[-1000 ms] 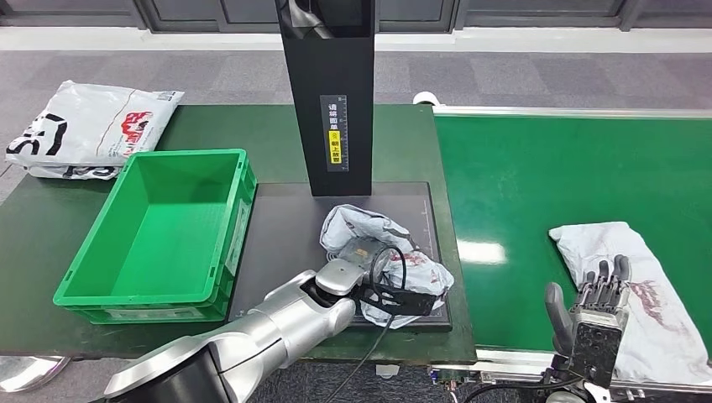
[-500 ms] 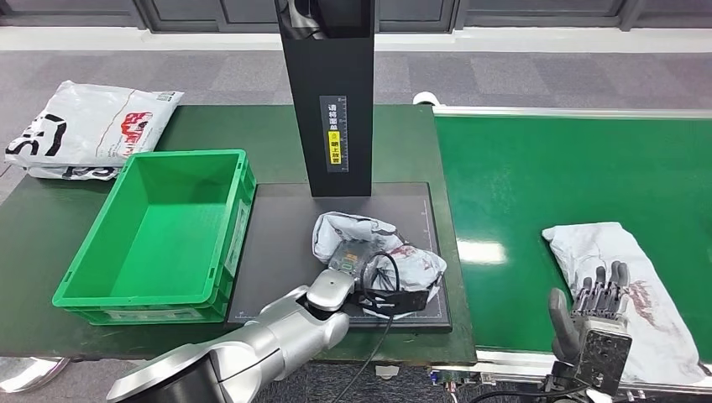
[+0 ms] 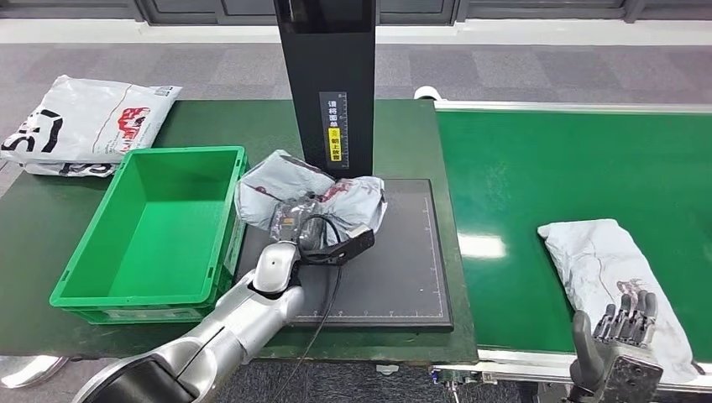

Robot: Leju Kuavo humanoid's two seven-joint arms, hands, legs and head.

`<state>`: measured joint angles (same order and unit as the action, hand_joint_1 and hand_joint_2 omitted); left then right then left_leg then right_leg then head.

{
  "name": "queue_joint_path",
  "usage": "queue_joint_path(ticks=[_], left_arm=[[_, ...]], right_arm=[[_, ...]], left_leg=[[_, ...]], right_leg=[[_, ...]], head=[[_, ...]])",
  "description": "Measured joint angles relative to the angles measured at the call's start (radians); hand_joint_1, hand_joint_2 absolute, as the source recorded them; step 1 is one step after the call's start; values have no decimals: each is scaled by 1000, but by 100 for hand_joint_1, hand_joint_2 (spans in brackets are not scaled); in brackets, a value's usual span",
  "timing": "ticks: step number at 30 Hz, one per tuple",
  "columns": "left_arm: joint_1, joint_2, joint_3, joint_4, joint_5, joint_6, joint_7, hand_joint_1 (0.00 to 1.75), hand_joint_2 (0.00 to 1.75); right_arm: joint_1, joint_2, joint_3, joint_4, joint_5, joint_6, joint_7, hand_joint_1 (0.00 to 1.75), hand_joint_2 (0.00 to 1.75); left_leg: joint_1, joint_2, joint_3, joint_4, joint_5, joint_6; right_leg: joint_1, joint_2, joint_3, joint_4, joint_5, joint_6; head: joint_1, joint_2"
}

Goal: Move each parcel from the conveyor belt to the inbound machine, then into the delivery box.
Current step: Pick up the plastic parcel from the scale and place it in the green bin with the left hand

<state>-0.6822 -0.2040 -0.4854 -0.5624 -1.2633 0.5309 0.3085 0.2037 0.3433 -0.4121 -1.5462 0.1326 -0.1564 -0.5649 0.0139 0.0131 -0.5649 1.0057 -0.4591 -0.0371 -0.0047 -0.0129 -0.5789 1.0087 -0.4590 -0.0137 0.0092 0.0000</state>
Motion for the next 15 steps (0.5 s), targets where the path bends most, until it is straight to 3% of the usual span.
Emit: queue_joint_path(ticks=[8,12,15], left_arm=[[71,6,200,-136,-134,5,-1,175,175],[164,-2,346,-317,-272,-16,-25,175,175],[243,15,412,-489,-298,-28,46,175,175]], right_arm=[[6,0,-2,-6,-1,-5,1,0,175],[9,0,-6,-6,-2,4,4,0,175],[10,0,-12,-6,-3,7,3,0,175]], left_leg=[[0,0,-2,0,1,0],[0,3,-3,0,0,0],[0,4,-4,0,0,0]], right_leg=[[0,0,-2,0,1,1],[0,2,-4,1,1,0],[0,3,-5,1,1,0]], head=[[0,0],[0,0],[0,0]])
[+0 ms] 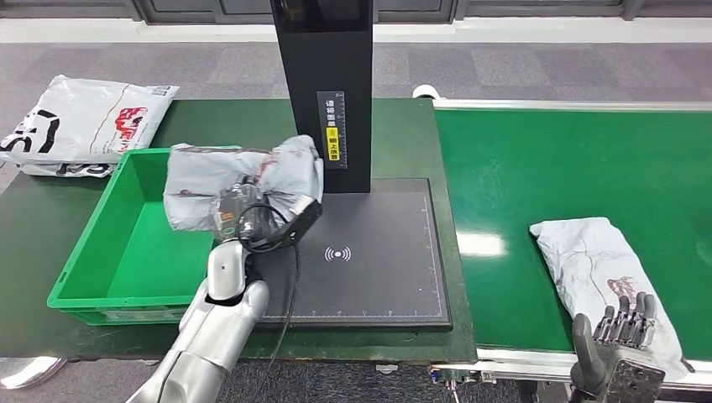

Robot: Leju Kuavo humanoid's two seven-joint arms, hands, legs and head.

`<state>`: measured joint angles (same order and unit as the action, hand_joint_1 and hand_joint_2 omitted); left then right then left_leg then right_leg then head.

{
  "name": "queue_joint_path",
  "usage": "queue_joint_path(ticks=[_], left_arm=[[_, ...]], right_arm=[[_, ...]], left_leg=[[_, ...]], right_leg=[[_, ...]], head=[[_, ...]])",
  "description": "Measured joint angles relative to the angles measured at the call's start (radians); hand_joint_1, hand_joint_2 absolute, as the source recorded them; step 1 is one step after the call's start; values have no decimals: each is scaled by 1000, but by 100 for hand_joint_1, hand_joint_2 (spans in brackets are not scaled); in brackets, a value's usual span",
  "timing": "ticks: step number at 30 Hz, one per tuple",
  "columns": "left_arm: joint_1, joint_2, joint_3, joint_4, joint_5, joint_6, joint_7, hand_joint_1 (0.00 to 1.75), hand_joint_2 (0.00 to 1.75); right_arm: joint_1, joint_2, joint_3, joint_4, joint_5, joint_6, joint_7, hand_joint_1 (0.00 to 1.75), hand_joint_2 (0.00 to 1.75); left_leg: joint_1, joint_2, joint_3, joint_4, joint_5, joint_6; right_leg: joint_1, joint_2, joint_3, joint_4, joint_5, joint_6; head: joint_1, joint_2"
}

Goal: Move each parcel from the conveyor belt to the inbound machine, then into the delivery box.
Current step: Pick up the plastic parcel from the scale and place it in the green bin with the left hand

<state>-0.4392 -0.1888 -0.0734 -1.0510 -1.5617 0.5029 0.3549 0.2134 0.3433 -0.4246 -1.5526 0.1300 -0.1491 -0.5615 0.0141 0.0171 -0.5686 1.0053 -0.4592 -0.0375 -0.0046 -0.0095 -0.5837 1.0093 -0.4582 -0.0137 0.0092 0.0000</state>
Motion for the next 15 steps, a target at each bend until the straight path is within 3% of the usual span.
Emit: queue_joint_path(ticks=[4,6,15], left_arm=[[70,100,8,-200,-3,-36,233,175,175],[92,167,8,-273,-4,-46,298,175,175],[104,358,14,-405,-7,-88,310,175,175]], right_arm=[[2,0,-4,0,-7,-4,1,0,175],[5,0,-5,0,-13,-5,3,0,175],[8,0,-17,0,-22,11,3,0,175]], left_leg=[[1,2,0,-1,0,-1],[1,2,0,-1,0,-1],[2,-3,-3,-1,2,-2]], right_leg=[[0,2,-2,0,0,0],[1,3,-3,1,0,-1],[4,-4,-3,1,1,-3]], head=[[0,0],[0,0],[0,0]])
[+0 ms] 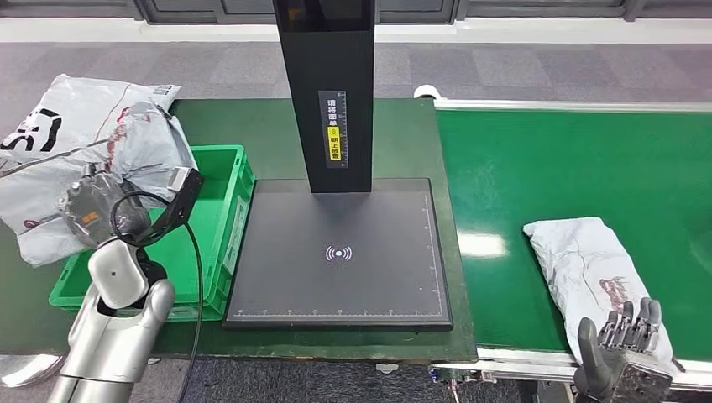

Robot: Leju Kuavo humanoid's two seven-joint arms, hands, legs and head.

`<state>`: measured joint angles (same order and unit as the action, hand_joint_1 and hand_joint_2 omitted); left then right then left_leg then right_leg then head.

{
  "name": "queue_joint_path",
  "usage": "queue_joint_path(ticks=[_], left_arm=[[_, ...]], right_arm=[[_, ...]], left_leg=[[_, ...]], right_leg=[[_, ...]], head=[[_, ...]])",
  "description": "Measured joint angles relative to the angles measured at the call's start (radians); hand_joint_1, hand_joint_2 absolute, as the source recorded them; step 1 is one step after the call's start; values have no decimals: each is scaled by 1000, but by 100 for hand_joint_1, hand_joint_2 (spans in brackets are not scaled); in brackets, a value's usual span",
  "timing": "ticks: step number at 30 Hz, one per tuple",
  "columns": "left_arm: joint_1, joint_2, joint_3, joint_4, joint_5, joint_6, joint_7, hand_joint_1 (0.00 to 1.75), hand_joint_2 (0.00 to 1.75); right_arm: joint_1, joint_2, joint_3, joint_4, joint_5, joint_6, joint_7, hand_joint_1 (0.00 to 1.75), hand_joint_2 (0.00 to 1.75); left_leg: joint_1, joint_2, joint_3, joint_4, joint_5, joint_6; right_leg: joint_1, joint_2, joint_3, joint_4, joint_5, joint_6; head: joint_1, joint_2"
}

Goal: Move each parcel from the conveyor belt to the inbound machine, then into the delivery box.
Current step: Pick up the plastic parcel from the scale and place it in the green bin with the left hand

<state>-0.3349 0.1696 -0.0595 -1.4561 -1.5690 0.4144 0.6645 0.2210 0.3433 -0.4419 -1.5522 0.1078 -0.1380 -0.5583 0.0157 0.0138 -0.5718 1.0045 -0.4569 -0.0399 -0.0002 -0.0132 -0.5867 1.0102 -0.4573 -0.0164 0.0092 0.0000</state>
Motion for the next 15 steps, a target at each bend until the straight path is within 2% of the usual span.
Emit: queue_joint_path(ticks=[3,7,15], left_arm=[[-20,50,6,-3,0,-9,0,175,175],[-54,94,6,-3,0,-6,0,175,175],[-79,127,6,-2,0,-6,0,175,175]], right_arm=[[0,0,-3,0,-6,2,0,0,175],[1,0,-4,0,-8,5,1,0,175],[1,0,-4,0,-8,6,1,0,175]], left_leg=[[0,1,0,0,0,0],[0,0,0,0,1,-1],[1,0,0,0,1,-2]], right_leg=[[0,1,-1,0,1,0],[-1,0,-1,0,1,0],[-1,1,-1,0,1,-1]], head=[[0,0],[0,0],[0,0]])
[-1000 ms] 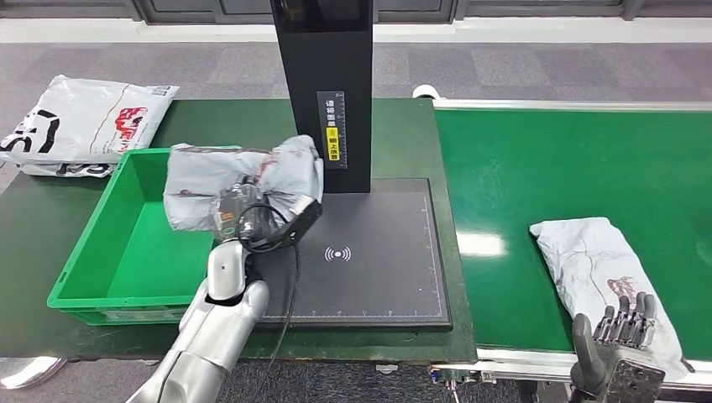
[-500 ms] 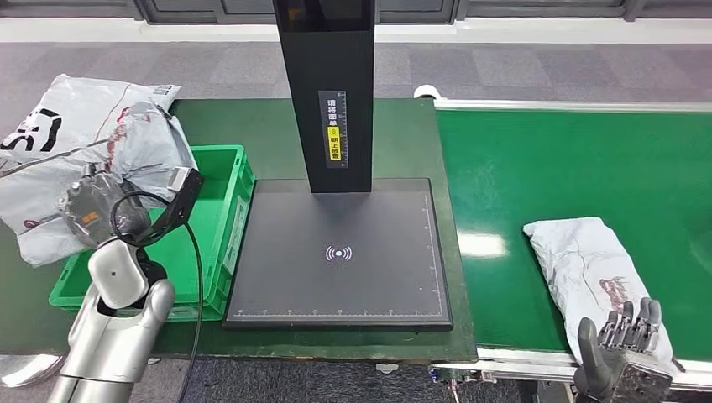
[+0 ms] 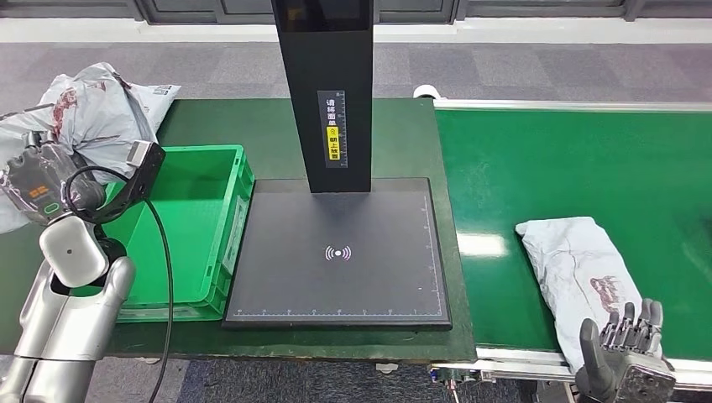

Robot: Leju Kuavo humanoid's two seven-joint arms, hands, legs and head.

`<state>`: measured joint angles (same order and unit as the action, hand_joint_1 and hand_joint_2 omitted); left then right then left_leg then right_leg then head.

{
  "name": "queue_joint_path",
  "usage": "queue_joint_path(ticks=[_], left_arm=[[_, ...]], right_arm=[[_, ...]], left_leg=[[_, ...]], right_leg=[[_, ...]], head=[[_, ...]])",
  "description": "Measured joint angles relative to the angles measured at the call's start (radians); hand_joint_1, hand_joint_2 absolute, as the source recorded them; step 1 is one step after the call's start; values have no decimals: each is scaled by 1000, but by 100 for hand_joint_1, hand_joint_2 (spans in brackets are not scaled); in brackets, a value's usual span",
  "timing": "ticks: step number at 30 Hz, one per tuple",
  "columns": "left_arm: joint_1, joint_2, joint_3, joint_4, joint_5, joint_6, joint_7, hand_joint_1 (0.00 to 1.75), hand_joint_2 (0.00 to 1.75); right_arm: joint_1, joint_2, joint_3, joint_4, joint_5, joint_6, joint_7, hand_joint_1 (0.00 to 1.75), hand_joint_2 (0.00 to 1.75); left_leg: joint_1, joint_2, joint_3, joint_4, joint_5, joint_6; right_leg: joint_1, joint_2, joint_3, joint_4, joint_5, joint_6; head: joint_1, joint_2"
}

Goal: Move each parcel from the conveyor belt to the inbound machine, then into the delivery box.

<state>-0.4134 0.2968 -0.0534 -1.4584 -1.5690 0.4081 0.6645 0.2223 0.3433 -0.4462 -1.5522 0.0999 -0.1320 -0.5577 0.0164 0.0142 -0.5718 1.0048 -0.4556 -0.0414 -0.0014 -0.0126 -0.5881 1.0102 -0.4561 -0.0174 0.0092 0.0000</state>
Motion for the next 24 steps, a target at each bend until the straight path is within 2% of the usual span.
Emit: queue_joint_path(ticks=[8,13,18,24], left_arm=[[-6,11,0,1,0,-3,0,175,175],[-42,18,12,59,0,-57,-4,175,175],[-154,4,15,284,0,-99,-12,175,175],[-284,-77,14,621,0,-145,-78,175,175]], right_arm=[[0,0,0,0,0,2,-1,0,175],[-4,0,-6,2,3,13,-3,0,175],[-19,0,-20,11,12,32,-4,0,175],[-38,0,-40,26,25,55,-6,0,175]], left_leg=[[0,0,0,0,0,0],[0,-1,0,0,0,0],[0,-1,0,0,2,-1],[0,-1,-1,0,4,-1]], right_leg=[[0,0,0,0,0,0],[0,0,0,0,0,0],[0,0,-1,0,2,-1],[0,0,0,0,3,0]], head=[[0,0],[0,0],[0,0],[0,0]])
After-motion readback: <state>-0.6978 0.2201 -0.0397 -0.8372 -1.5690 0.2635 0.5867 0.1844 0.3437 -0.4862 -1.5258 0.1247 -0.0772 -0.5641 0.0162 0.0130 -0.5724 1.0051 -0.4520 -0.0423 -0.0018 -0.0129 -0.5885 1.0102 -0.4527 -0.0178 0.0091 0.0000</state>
